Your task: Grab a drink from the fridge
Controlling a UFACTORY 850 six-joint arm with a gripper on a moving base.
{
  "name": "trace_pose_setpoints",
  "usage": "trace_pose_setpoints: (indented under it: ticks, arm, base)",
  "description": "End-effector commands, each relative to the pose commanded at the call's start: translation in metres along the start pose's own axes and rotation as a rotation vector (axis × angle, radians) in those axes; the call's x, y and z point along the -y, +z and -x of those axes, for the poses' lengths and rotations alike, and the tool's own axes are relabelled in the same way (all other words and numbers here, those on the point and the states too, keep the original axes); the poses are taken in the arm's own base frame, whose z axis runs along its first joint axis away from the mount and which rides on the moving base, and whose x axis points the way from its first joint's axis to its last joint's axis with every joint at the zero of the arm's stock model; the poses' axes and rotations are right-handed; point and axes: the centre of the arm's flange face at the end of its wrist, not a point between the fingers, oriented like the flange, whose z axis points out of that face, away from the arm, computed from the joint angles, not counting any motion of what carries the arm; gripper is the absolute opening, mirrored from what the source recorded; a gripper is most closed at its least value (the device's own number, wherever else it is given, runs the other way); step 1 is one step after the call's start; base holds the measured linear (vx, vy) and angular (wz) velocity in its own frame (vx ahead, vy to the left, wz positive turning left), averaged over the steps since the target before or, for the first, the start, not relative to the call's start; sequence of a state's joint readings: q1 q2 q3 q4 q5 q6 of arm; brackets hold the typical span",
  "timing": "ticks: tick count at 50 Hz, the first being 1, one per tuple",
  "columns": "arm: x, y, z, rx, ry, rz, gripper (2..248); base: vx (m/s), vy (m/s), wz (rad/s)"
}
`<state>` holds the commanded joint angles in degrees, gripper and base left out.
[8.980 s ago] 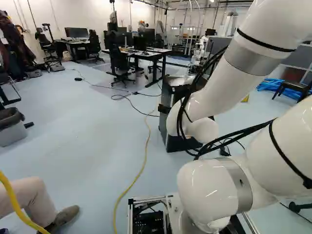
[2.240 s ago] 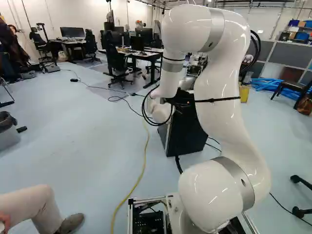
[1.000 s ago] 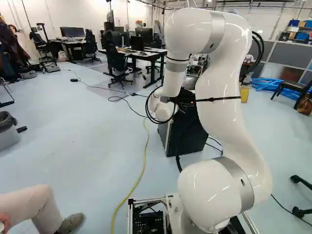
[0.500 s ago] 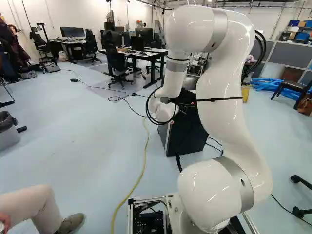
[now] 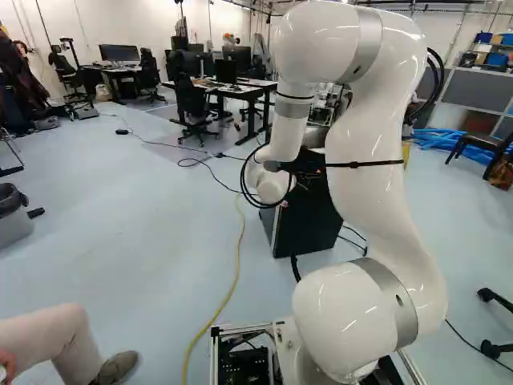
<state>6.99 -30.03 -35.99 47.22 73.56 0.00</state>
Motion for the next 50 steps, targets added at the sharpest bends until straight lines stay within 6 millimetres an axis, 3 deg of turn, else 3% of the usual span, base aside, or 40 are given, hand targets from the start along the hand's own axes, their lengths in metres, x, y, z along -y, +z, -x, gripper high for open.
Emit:
trace_pose_setpoints:
  ticks: [24, 50]
  arm:
    - [-0.013, -0.029, 0.001, 0.020, -0.025, -0.021, 247]
    - [0.003, -0.040, 0.006, 0.022, -0.035, -0.067, 247]
  base:
    - [0.000, 0.000, 0.000]
    - [0.000, 0.000, 0.000]
